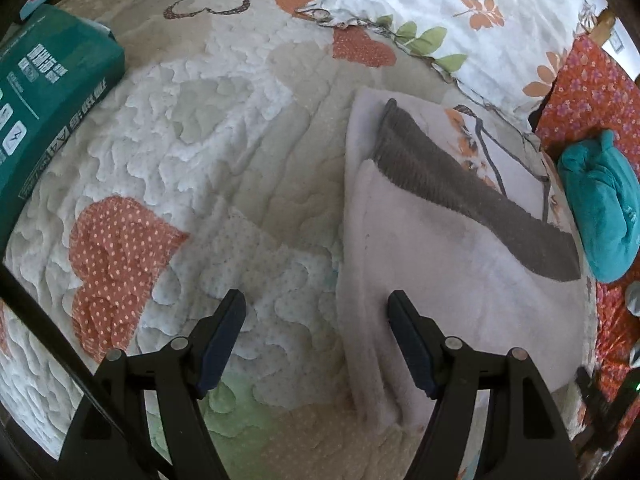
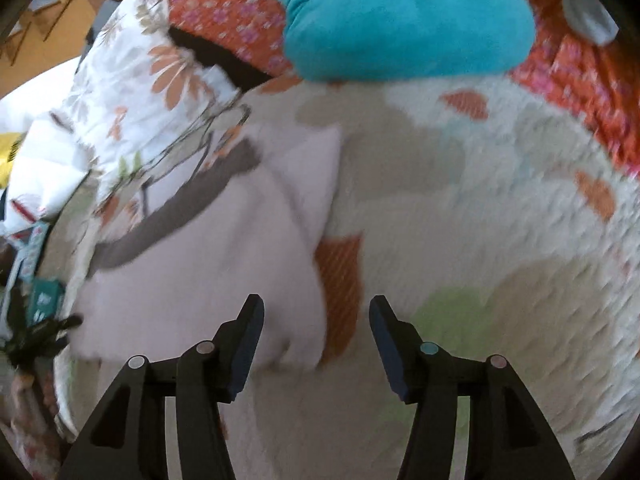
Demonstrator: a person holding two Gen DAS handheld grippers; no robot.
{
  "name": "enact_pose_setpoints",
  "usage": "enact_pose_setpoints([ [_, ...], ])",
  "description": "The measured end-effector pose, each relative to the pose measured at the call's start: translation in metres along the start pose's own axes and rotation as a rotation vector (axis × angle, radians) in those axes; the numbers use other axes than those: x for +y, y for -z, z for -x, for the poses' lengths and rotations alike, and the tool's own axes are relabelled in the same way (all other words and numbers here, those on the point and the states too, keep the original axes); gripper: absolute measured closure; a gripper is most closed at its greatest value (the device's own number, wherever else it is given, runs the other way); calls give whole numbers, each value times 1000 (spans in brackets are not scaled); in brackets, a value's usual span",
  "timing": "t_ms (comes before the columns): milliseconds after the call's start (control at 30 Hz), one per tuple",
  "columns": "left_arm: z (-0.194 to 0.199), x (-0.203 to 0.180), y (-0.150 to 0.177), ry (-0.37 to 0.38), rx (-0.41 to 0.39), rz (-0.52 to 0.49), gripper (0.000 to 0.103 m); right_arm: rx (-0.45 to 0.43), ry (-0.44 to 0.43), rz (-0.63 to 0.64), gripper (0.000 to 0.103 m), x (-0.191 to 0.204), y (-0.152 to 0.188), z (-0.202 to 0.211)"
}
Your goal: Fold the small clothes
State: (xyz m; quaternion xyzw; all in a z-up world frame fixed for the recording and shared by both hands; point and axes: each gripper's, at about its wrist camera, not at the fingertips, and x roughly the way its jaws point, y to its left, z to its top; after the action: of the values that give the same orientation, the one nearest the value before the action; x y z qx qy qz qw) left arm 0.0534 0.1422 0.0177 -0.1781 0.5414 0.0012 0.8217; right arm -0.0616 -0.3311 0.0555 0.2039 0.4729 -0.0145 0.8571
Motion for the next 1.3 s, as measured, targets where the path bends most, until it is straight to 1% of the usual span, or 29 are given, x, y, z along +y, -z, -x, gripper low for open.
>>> enact_pose_setpoints([
  [33, 1, -1, 1, -2, -3, 3, 31, 15, -25, 21, 45, 5, 6, -8],
  [67, -2, -3, -1, -3, -4, 3, 31, 37, -51, 40, 54, 9, 11, -12],
  [100, -2, -4, 0, -4, -3, 0, 31, 64, -75, 68, 90, 14, 15, -17],
  [133, -3, -5, 1, -9, -4, -5, 31, 72, -72, 96, 91, 19, 17, -17],
  [200, -3, -9, 5, -32, -12, -28, 31, 32, -30, 145, 92, 22, 14, -4],
  [267, -4, -13, 8, -56, -18, -58, 31, -9, 9, 127, 93, 14, 7, 10],
  [300, -4, -14, 9, -63, -21, -66, 31, -27, 51, 113, 99, 8, 5, 15],
  [333, -4, -14, 9, -65, -22, -71, 31, -42, 78, 96, 99, -2, 3, 20],
  [400, -4, -13, 9, -64, -21, -72, 30, -30, 70, 42, 99, -18, 3, 24],
  [433, -4, -12, 8, -62, -19, -68, 30, -31, 114, 40, 100, -22, 4, 24],
  [467, -3, -11, 8, -58, -17, -64, 30, -38, 180, 58, 100, -23, 5, 24],
  [500, -2, -9, 8, -56, -17, -58, 30, -44, 221, 68, 100, -25, 8, 25],
  [567, 3, -6, 10, -70, -21, -56, 30, -53, 196, 17, 100, -32, 8, 29],
  [633, 11, -2, 11, -95, -45, -58, 30, -83, 186, -24, 99, -40, 8, 37],
  [667, 17, 0, 11, -123, -65, -65, 30, -94, 184, -39, 99, -42, 7, 40],
  [733, 29, 7, 11, -175, -112, -64, 31, -113, 166, -69, 94, -46, 7, 45],
  [767, 34, 11, 12, -176, -127, -56, 31, -119, 155, -78, 91, -47, 7, 46],
  [800, 41, 16, 14, -149, -142, -49, 31, -124, 144, -87, 84, -48, 7, 47],
  [833, 48, 19, 17, -100, -155, -49, 31, -126, 135, -91, 78, -47, 8, 49],
  [900, 56, 21, 24, -9, -161, -71, 31, -123, 123, -84, 76, -42, 7, 46],
  [967, 57, 18, 35, 48, -142, -116, 31, -116, 117, -67, 76, -36, 7, 42],
  [1000, 53, 15, 42, 68, -115, -152, 31, -115, 115, -60, 76, -34, 7, 41],
  [1067, 44, 8, 50, 75, -75, -208, 31, -113, 112, -37, 76, -26, 7, 38],
  [1133, 31, -3, 58, 46, -50, -276, 31, -112, 113, -14, 76, -20, 7, 36],
  [1167, 25, -9, 61, 21, -46, -313, 37, -112, 115, -4, 76, -17, 8, 35],
  [1200, 20, -15, 63, -11, -53, -350, 48, -111, 116, 8, 76, -14, 8, 33],
  [1233, 18, -18, 64, -33, -56, -371, 72, -111, 116, 18, 76, -11, 9, 32],
  [1267, 19, -20, 62, -44, -61, -381, 88, -110, 118, 29, 76, -8, 10, 31],
  [1300, 23, -17, 59, -28, -66, -366, 94, -111, 121, 39, 76, -7, 10, 31],
])
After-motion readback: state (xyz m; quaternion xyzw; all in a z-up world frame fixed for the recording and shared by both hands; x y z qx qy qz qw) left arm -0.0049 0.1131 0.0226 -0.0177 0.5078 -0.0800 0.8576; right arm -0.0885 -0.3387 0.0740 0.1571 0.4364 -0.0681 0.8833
